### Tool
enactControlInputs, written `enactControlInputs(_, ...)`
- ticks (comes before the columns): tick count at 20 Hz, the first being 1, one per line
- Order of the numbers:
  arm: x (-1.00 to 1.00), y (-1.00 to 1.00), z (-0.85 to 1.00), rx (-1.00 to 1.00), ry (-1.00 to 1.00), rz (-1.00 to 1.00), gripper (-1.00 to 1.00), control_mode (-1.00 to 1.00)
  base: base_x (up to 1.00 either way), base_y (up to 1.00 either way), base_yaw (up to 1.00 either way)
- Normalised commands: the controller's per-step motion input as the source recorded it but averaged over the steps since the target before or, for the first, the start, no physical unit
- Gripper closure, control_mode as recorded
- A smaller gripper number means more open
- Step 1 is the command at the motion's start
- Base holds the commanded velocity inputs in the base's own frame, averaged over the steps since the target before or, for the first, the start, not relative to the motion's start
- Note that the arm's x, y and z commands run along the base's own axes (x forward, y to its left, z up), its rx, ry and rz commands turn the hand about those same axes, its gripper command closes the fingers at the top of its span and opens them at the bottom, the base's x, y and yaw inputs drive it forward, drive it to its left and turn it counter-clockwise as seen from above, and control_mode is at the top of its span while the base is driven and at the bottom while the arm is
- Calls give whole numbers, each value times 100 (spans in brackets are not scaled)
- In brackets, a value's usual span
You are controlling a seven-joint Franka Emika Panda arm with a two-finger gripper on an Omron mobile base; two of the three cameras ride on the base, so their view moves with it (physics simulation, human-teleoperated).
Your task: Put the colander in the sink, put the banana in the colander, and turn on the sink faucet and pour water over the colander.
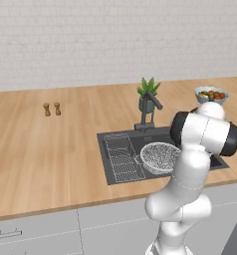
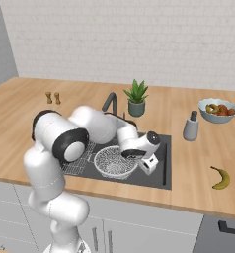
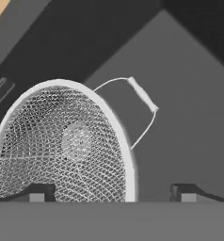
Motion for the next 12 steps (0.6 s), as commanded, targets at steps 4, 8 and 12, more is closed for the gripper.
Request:
enactControlInputs(4, -7, -40, 100, 4, 0, 0, -100, -100, 0, 0, 0)
enactControlInputs(8, -30, -70, 100, 3, 2, 0, -100, -100, 0, 0, 0)
enactControlInputs(12, -64, -97, 80, 0, 3, 0, -100, -100, 0, 0, 0)
